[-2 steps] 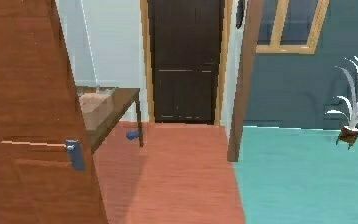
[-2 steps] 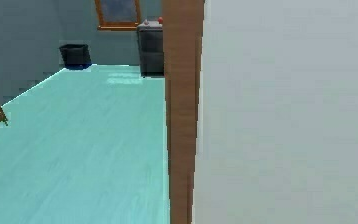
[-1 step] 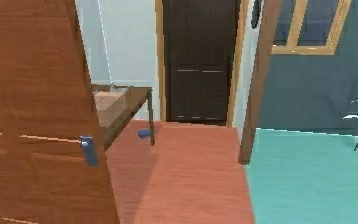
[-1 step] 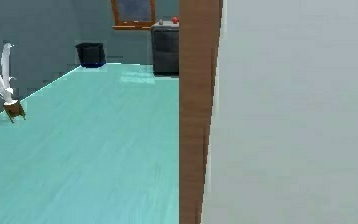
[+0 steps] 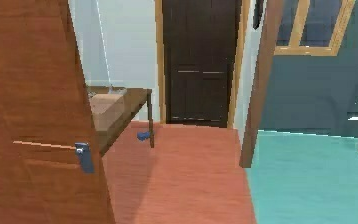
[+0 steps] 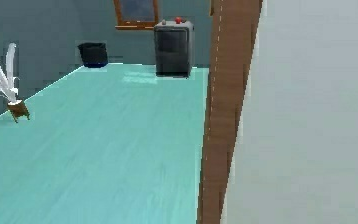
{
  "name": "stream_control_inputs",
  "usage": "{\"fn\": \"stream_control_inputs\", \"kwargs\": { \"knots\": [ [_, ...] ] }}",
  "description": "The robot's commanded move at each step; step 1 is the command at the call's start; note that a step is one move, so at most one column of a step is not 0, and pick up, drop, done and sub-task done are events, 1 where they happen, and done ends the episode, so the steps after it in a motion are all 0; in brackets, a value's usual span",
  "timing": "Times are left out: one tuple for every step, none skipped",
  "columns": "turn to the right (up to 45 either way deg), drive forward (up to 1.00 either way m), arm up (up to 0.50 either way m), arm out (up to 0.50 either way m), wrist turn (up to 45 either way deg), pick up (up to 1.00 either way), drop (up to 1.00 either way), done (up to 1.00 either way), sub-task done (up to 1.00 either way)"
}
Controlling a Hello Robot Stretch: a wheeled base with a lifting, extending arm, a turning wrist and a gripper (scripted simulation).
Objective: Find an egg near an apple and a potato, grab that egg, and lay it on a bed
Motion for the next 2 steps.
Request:
{"fn": "stream_control_inputs", "kwargs": {
  "knots": [
    [-18.0, 0.0, 0.0, 0.0, 0.0, 0.0, 0.0, 0.0, 0.0],
    [0.0, 0.3, 0.0, 0.0, 0.0, 0.0, 0.0, 0.0, 0.0]
  ]
}}
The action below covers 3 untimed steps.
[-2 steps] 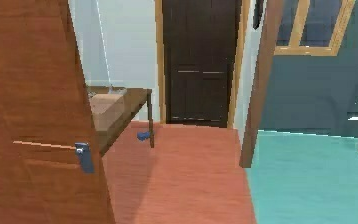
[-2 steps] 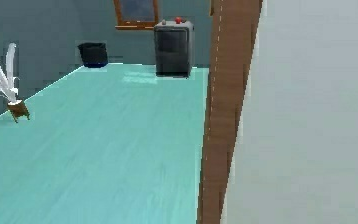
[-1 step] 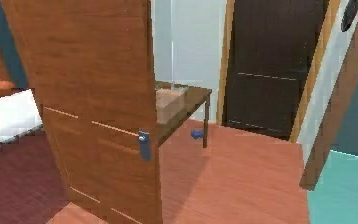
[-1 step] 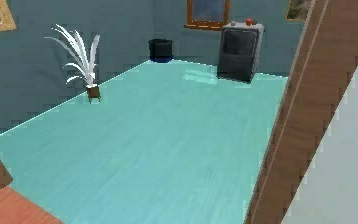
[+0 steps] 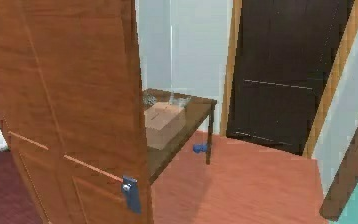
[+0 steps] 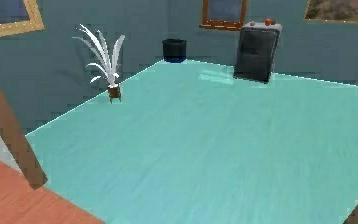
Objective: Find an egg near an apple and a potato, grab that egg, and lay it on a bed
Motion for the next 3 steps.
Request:
{"fn": "stream_control_inputs", "kwargs": {
  "knots": [
    [45.0, 0.0, 0.0, 0.0, 0.0, 0.0, 0.0, 0.0, 0.0],
    [39.0, 0.0, 0.0, 0.0, 0.0, 0.0, 0.0, 0.0, 0.0],
    [0.0, 0.3, 0.0, 0.0, 0.0, 0.0, 0.0, 0.0, 0.0]
  ]
}}
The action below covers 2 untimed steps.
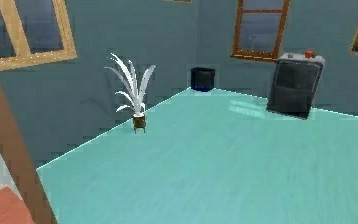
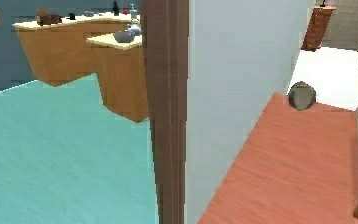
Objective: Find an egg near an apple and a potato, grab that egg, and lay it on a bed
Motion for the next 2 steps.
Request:
{"fn": "stream_control_inputs", "kwargs": {
  "knots": [
    [30.0, 0.0, 0.0, 0.0, 0.0, 0.0, 0.0, 0.0, 0.0],
    [0.0, 0.5, 0.0, 0.0, 0.0, 0.0, 0.0, 0.0, 0.0]
  ]
}}
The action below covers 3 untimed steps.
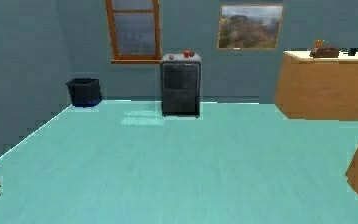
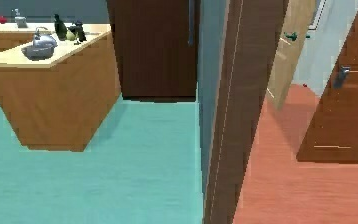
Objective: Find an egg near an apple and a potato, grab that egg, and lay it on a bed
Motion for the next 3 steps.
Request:
{"fn": "stream_control_inputs", "kwargs": {
  "knots": [
    [9.0, 0.0, 0.0, 0.0, 0.0, 0.0, 0.0, 0.0, 0.0],
    [0.0, 1.0, 0.0, 0.0, 0.0, 0.0, 0.0, 0.0, 0.0],
    [3.0, 0.0, 0.0, 0.0, 0.0, 0.0, 0.0, 0.0, 0.0]
  ]
}}
